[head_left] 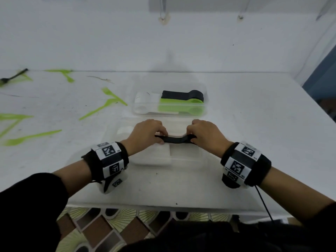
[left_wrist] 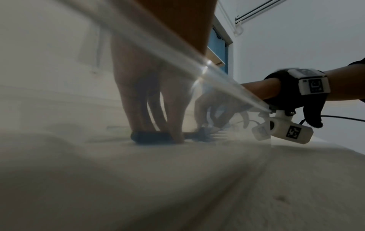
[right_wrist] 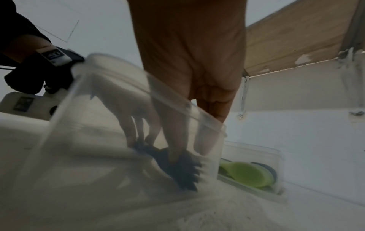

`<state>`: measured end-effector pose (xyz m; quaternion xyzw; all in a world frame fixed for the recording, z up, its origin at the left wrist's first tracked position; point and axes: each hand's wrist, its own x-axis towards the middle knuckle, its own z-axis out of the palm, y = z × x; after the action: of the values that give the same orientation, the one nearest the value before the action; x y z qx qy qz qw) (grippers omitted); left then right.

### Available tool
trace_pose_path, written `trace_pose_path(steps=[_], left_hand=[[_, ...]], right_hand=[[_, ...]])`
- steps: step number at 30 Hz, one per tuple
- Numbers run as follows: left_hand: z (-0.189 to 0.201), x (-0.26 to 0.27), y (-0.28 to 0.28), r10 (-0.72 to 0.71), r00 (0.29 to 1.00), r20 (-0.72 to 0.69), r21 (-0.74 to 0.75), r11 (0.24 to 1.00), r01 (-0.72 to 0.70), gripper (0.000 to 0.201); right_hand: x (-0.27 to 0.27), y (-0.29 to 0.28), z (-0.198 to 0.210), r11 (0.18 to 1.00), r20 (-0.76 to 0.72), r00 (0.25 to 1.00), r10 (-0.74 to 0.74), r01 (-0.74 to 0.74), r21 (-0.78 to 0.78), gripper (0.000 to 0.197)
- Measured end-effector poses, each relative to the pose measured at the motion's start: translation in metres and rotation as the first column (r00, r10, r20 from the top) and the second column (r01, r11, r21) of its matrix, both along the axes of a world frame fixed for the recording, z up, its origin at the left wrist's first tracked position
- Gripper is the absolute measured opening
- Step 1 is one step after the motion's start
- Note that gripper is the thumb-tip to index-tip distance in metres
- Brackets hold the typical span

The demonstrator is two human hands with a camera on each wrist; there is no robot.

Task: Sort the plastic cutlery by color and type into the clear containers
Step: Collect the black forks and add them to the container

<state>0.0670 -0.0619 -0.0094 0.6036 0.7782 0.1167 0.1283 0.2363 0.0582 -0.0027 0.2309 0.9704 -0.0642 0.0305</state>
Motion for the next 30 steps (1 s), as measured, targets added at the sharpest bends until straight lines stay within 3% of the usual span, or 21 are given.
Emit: trace_pose_path(steps=[2,8,14,19,23,30], left_hand=[[-0.001,0.000,-0.002,0.023,1.000,-0.020,0.036,0.999,-0.023,0.023],[-0.005,0.003,-0.003,0.074,0.991,0.109,0.135,0.987,-0.089,0.028],[-0.004,0.014,0.000,0.092,0.996,0.000,0.084,0.992,-0.092,0.030],[-0.006,0.010,0.001,0.161,0.980,0.120,0.097,0.980,-0.173,0.020],[-0.010,0.011,0.002,0.145,0.984,0.101,0.094,0.984,-0.154,0.023],[-0.009,0.011,0.006,0.022,0.979,0.204,0.181,0.982,-0.059,0.025]], right_hand=[[0.000,-0.002,-0.002,1.000,0.002,1.000,-0.008,0.008,0.012,0.017],[-0.001,-0.009,-0.005,0.998,-0.057,0.998,0.003,0.000,0.062,0.021],[-0.001,-0.009,-0.005,0.998,-0.055,0.998,0.033,-0.030,0.051,0.025],[0.000,-0.010,-0.006,0.999,-0.089,0.995,-0.036,0.038,0.027,0.025],[0.000,-0.011,-0.008,0.998,-0.114,0.992,-0.060,0.064,0.025,0.023],[-0.001,-0.011,-0.005,1.000,-0.098,0.995,0.001,0.002,0.029,0.025]])
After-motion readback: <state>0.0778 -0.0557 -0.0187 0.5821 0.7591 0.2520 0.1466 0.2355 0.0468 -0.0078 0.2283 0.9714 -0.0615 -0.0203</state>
